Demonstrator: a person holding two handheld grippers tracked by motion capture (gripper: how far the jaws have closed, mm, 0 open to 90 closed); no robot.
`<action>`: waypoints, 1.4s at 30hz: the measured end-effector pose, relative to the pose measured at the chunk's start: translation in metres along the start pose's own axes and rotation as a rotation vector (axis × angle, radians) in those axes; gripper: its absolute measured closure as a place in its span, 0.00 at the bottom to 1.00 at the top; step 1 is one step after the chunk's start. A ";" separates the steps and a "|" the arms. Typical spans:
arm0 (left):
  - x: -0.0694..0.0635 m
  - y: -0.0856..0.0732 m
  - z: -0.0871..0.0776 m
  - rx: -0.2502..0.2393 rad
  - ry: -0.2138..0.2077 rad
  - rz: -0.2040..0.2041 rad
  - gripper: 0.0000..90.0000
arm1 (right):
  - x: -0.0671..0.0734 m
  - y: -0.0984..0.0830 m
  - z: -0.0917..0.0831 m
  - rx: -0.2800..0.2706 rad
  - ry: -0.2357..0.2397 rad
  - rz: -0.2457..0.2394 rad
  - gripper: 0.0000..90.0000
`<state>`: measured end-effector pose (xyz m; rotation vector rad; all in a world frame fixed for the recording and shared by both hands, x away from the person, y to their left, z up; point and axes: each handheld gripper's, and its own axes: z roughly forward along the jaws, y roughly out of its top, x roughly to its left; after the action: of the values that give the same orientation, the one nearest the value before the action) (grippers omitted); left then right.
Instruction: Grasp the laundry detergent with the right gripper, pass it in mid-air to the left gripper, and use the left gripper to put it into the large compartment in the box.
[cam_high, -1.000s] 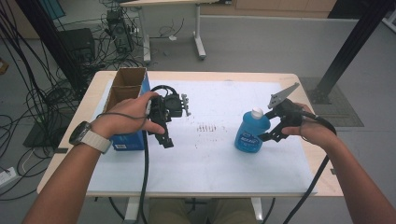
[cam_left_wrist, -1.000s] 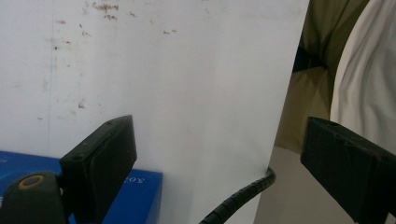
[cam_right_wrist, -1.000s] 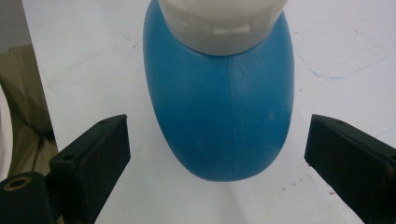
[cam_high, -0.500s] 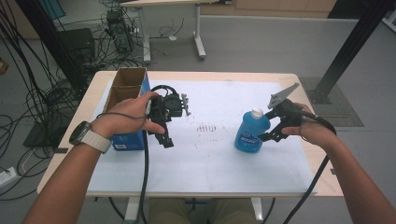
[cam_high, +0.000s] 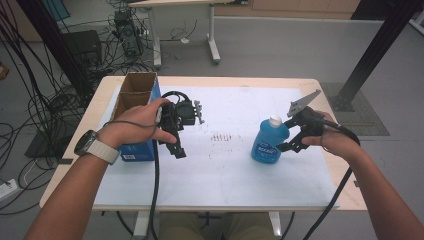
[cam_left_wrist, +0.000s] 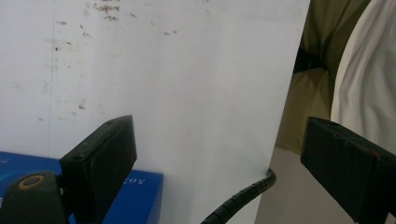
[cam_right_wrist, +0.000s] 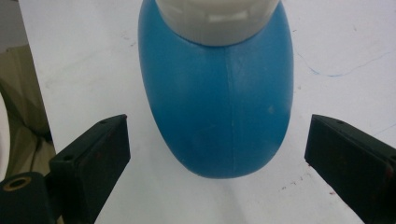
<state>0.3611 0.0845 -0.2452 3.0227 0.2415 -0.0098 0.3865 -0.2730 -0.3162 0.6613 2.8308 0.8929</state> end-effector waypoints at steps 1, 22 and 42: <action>0.000 0.000 0.000 0.001 -0.001 0.000 0.12 | 0.000 0.000 0.000 0.000 0.000 0.000 0.07; 0.000 0.002 0.002 -0.015 0.003 -0.006 0.13 | 0.001 -0.009 0.014 -0.047 0.001 0.013 0.07; 0.001 0.002 0.005 -0.012 -0.002 -0.009 0.13 | 0.000 -0.016 0.029 -0.110 0.001 -0.004 0.08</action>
<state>0.3622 0.0821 -0.2504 3.0095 0.2538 -0.0118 0.3872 -0.2694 -0.3489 0.6403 2.7588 1.0404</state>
